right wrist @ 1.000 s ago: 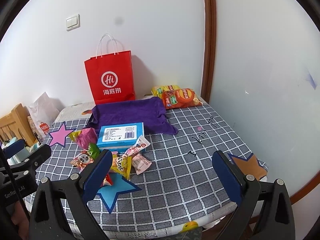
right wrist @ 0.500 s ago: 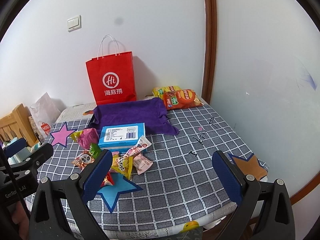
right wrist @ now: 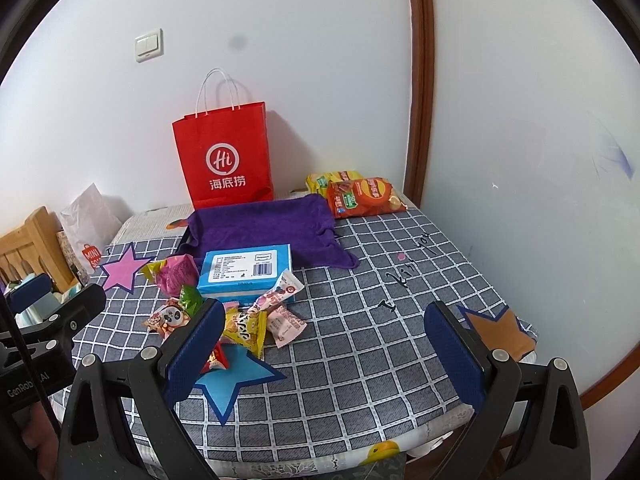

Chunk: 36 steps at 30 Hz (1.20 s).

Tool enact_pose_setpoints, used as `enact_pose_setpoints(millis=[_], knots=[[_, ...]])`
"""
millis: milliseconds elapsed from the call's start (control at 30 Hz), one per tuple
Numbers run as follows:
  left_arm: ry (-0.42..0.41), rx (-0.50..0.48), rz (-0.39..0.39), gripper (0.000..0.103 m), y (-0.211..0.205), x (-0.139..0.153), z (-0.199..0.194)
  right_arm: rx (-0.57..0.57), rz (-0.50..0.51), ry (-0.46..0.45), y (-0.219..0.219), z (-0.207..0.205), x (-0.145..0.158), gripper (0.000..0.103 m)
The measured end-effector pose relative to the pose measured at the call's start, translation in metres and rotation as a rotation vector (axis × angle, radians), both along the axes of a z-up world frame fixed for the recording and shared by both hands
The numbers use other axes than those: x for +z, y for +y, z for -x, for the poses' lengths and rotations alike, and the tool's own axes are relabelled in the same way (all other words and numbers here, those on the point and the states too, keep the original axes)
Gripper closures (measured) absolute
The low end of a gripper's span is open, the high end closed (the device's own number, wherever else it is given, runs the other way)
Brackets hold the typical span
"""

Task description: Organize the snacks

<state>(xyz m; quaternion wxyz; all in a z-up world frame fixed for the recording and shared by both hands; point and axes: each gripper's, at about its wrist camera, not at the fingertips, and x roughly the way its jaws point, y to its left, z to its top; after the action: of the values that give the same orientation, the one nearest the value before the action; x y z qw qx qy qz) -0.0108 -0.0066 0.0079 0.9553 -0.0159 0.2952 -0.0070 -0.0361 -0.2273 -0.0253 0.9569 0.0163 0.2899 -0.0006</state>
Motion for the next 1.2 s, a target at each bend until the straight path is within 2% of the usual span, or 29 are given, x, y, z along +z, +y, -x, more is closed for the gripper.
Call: enact_pose_setpoints(millis=[700, 900, 1200], knots=[[-0.009, -0.002, 0.011, 0.001, 0.005, -0.001, -0.004, 0.012, -0.01, 0.013, 0.001, -0.004, -0.008, 0.004], [-0.005, -0.009, 0.008, 0.001, 0.01, -0.011, -0.013, 0.025, -0.016, 0.05, 0.002, -0.017, -0.022, 0.004], [0.055, 0.01, 0.019, 0.003, 0.031, -0.041, -0.042, -0.011, 0.034, 0.096, 0.005, -0.044, -0.052, 0.004]])
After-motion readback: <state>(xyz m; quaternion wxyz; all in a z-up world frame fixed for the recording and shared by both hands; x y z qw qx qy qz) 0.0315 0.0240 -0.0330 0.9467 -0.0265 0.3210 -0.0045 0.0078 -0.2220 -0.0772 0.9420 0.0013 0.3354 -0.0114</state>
